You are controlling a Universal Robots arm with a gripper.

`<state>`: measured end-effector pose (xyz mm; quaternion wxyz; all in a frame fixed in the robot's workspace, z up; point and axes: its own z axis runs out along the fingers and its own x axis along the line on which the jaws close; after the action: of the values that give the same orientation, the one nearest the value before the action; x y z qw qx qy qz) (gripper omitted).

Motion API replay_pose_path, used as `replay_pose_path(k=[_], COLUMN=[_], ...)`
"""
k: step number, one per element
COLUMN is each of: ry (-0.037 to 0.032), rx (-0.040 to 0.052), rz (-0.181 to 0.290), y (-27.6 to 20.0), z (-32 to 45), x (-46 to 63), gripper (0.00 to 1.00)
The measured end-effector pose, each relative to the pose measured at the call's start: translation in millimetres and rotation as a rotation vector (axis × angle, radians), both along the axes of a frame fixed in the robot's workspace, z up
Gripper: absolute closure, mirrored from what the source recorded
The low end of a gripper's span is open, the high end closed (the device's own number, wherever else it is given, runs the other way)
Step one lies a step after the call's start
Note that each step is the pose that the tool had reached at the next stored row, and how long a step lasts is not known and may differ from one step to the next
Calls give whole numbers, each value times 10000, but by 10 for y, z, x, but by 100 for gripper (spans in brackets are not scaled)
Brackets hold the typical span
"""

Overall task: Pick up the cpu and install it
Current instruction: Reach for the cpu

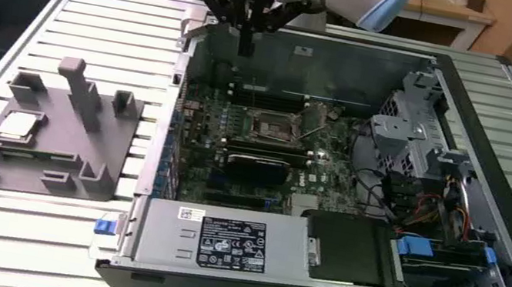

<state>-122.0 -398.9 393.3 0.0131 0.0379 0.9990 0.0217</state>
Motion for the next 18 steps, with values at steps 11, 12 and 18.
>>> replay_pose_path(k=[11, 12, 18], ry=[0, 0, 0], rx=[0, 0, 0], rz=[0, 0, 0], y=[0, 0, 0], z=[0, 0, 0], x=[-28, -36, -90], gripper=[89, 89, 89])
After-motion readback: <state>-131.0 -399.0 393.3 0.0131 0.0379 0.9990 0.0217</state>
